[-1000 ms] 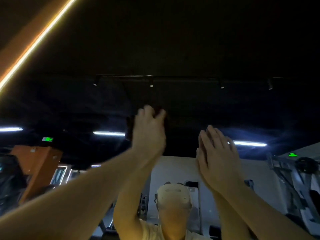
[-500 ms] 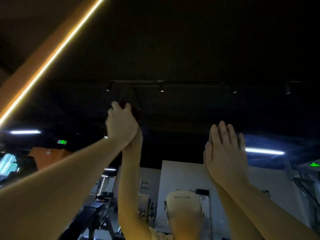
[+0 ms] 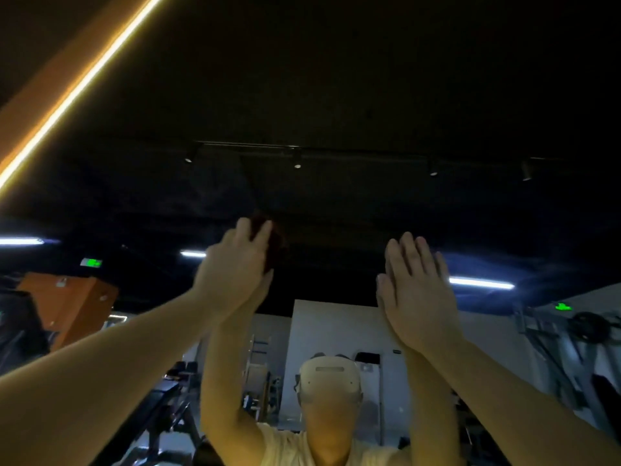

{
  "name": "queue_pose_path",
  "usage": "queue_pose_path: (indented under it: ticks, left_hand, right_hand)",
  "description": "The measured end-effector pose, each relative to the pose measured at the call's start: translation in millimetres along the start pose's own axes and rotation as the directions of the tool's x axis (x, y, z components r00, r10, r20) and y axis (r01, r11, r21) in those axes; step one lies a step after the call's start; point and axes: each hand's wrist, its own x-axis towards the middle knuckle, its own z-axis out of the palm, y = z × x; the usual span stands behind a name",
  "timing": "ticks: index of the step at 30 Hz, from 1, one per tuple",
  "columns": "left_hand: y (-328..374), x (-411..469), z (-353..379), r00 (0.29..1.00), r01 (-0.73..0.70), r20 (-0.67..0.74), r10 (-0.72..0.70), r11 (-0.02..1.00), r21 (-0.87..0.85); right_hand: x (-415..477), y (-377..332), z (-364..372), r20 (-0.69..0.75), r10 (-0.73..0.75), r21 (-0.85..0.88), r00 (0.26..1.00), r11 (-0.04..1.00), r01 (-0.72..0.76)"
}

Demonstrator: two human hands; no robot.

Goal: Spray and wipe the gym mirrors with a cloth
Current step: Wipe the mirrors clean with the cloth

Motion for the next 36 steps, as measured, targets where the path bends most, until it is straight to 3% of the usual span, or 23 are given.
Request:
queue_pose_path:
  ticks: [4, 9, 18, 23, 26, 30, 32, 34, 36]
  left_hand:
    - [9, 5, 3, 0.993, 0.06, -0.094, -0.075, 0.987, -0.151]
    - [32, 28, 11, 0.974, 0.083, -0.185, -0.128, 0.969, -0.234]
    - [127, 97, -3, 0.969, 0.163, -0.135, -0.206, 0.948, -0.275]
    - [190, 47, -1, 0.984, -0.096, -0.173, 0.039, 0.936, -0.338]
    - [189, -11, 6, 0.961, -0.272, -0.134, 0.242, 0.917, -0.293]
    - [149, -4, 4, 0.837, -0.547, -0.082, 0.542, 0.835, -0.057]
    - [134, 28, -2, 0.795, -0.605, -0.044, 0.606, 0.796, 0.035]
    - [127, 67, -9, 0.885, -0.465, -0.026, 0.465, 0.885, -0.003]
    - [127, 99, -11, 0.989, -0.146, -0.045, 0.143, 0.987, -0.064]
  right_hand:
    - [-16, 30, -8, 0.035, -0.079, -0.04, 0.996, 0.996, 0.081]
    - [-14, 88, -20, -0.021, 0.075, -0.076, 0.997, 0.994, -0.077]
    - [-13, 109, 0, -0.022, 0.095, -0.027, 0.995, 0.995, -0.095]
    - [-21, 109, 1, -0.034, 0.077, -0.015, 0.996, 0.997, -0.078]
    - [-23, 108, 0, -0.026, 0.077, 0.007, 0.997, 0.997, -0.077]
    - [-23, 108, -2, -0.02, 0.071, 0.02, 0.997, 0.997, -0.071]
    - [-24, 108, -3, -0.01, 0.069, 0.022, 0.998, 0.997, -0.069]
    - [-25, 109, -2, -0.006, 0.061, 0.015, 0.998, 0.998, -0.061]
    - [-26, 110, -1, -0.013, 0.052, 0.012, 0.999, 0.999, -0.052]
